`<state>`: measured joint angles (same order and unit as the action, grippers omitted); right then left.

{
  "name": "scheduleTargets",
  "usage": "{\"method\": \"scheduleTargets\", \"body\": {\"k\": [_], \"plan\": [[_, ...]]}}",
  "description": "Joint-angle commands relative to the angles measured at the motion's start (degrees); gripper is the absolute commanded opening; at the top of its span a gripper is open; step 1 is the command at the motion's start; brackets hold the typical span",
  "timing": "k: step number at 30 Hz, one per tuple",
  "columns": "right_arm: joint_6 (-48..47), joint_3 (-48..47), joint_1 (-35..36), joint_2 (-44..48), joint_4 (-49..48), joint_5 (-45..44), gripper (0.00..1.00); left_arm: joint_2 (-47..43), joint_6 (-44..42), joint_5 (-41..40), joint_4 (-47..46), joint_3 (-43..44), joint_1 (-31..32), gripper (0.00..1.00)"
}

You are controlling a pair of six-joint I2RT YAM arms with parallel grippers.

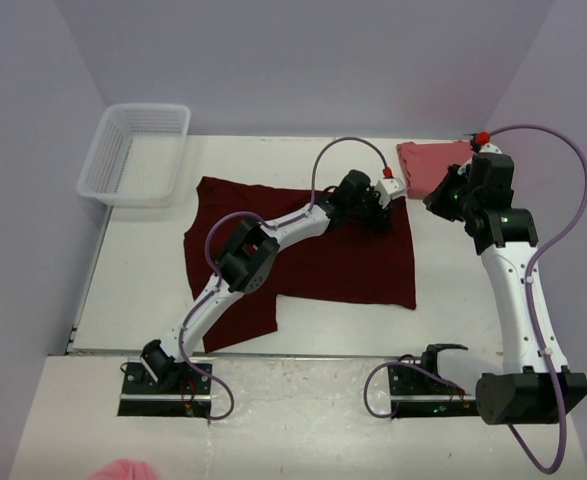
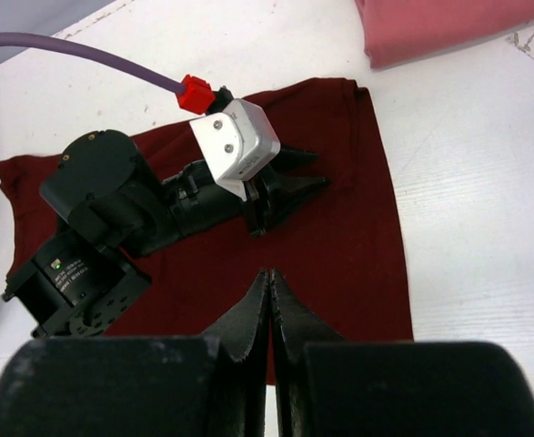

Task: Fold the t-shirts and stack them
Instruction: Fold the flattened tshirt in 1/3 of the way

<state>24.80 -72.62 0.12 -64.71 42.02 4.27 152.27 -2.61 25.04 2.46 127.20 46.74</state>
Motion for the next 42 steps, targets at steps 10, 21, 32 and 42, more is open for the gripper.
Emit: {"method": "scheduleTargets", "body": {"k": [10, 21, 32, 42], "plan": [[-0.63, 0.46, 0.14, 0.9, -1.41, 2.32, 0.0, 0.31, 3.74, 6.43, -1.05, 1.74, 0.46, 0.4], [-0.71, 1.08, 0.14, 2.92, -1.59, 2.67, 0.0, 3.04, 6.21, 6.08, 0.88, 4.02, 0.19, 0.3], [-0.1, 2.92, 0.23, 2.92, -2.91, 4.43, 0.0, 3.3, 6.04, 4.93, 1.41, 3.5, -0.34, 0.09], [0.78, 5.29, 0.14, 1.51, -5.45, 6.63, 0.0, -2.06, 11.13, 13.98, -5.88, -1.16, 0.37, 0.0]]}}
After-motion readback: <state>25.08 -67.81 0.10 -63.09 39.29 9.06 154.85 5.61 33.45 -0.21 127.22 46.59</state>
